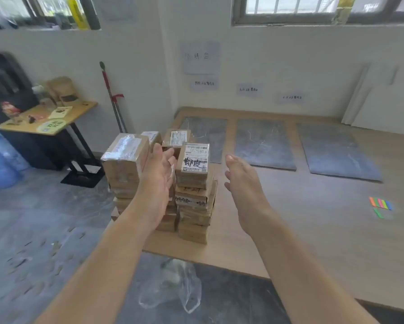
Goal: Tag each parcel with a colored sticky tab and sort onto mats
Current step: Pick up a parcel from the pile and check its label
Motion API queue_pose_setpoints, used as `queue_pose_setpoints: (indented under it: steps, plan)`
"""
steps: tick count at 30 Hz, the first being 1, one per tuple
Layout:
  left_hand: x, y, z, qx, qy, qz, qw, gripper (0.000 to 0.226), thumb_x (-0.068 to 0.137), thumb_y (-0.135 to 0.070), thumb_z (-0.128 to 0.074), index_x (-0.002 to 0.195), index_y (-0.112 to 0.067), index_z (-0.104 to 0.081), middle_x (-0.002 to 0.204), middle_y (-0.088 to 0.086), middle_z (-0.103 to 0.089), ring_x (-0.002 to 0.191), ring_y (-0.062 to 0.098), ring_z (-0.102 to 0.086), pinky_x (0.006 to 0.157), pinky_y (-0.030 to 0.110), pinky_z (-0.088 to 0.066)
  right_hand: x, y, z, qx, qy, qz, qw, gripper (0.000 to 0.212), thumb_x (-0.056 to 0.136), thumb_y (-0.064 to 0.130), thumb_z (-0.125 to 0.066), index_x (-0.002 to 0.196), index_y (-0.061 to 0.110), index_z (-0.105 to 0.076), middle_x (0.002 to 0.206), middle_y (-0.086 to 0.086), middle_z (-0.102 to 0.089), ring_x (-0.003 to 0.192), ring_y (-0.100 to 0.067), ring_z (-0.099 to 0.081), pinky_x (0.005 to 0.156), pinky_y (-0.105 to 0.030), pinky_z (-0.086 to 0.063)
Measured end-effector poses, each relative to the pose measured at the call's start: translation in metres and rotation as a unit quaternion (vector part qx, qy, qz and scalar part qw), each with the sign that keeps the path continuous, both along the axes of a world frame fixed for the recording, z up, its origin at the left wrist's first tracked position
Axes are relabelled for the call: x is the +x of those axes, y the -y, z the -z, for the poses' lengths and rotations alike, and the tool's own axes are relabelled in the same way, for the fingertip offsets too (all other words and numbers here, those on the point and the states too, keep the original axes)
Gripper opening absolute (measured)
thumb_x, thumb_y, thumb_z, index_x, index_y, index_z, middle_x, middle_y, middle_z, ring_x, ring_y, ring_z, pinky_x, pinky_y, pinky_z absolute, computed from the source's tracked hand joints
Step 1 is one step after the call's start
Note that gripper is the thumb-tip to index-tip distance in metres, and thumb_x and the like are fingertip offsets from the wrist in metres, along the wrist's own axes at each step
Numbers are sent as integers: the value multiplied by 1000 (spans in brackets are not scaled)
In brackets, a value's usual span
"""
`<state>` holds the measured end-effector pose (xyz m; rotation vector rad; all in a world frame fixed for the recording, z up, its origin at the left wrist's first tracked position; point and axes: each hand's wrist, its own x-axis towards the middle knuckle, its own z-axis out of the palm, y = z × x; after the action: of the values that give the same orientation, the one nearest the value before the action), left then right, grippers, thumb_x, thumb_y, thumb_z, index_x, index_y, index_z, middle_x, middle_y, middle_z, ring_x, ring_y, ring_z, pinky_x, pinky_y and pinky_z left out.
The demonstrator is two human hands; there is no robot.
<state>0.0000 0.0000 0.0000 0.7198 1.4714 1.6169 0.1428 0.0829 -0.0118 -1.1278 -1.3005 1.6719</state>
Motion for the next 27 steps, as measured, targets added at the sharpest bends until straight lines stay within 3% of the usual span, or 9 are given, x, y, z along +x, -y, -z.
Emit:
queue_pose_setpoints:
  steps: [5, 7, 9, 11, 13, 16, 18, 24, 27]
  plan:
    - [-19, -42, 20, -15, 16, -10, 1000, 70, 99, -65, -24, 154, -22, -37, 153, -1, -47, 140, 12, -42, 111, 30, -30, -23, -44, 23, -15, 24, -43, 999, 35, 109, 37, -43, 143, 29, -49, 115, 25, -53, 119, -4, -50, 103, -25, -40]
    - [-29, -54, 32, -26, 10, -16, 999, 70, 99, -66, -24, 153, -23, -37, 151, -3, -48, 139, 12, -44, 116, 33, -28, -31, -56, 29, -25, 41, -57, 997, 15, 109, 36, -42, 114, 35, -56, 98, 33, -53, 101, 7, -56, 88, -16, -41]
    - [-38, -63, 40, -32, 13, -20, 999, 69, 100, -65, -23, 154, -23, -37, 150, -4, -49, 134, 9, -46, 113, 31, -28, -42, -62, 33, -39, 49, -64, 996, 26, 110, 33, -40, 91, 36, -56, 74, 38, -59, 75, 21, -58, 68, -7, -43]
    - [-46, -70, 48, -40, 16, -18, 999, 69, 101, -64, -22, 154, -23, -35, 146, -5, -52, 129, 7, -48, 112, 30, -29, -51, -65, 37, -46, 64, -61, 995, 32, 111, 28, -37, 85, 39, -52, 57, 41, -57, 59, 27, -53, 55, -1, -42]
    - [-49, -73, 53, -43, 19, -14, 999, 69, 101, -64, -23, 155, -24, -35, 147, -6, -52, 131, 7, -49, 111, 30, -33, -57, -67, 44, -42, 75, -58, 995, 32, 111, 28, -37, 86, 37, -56, 58, 38, -60, 61, 24, -56, 56, -2, -42]
    - [-58, -78, 60, -44, 27, -15, 999, 66, 100, -65, -27, 151, -25, -41, 145, -6, -56, 132, 9, -52, 112, 35, -36, -70, -73, 68, -35, 83, -56, 994, 32, 108, 33, -39, 103, 30, -70, 85, 25, -70, 76, 10, -62, 71, -15, -43]
    - [-63, -80, 62, -50, 24, -11, 998, 65, 100, -65, -27, 150, -25, -43, 141, -6, -59, 129, 10, -55, 114, 39, -37, -78, -71, 70, -35, 79, -47, 995, 34, 107, 33, -39, 110, 27, -72, 95, 23, -73, 78, 13, -63, 73, -17, -43]
    - [-64, -83, 54, -35, 15, 11, 999, 56, 102, -60, -25, 137, -27, -54, 123, -12, -70, 119, 6, -62, 105, 31, -44, -79, -66, 60, -24, 69, -17, 997, 32, 108, 31, -40, 104, 26, -71, 87, 24, -73, 70, 16, -62, 60, -6, -44]
    - [-60, -87, 46, -22, 2, 31, 999, 54, 103, -60, -24, 132, -28, -57, 120, -13, -71, 118, 7, -63, 107, 33, -43, -75, -65, 46, -18, 61, 8, 998, 31, 108, 29, -41, 101, 27, -71, 87, 25, -74, 77, 14, -64, 69, -11, -45]
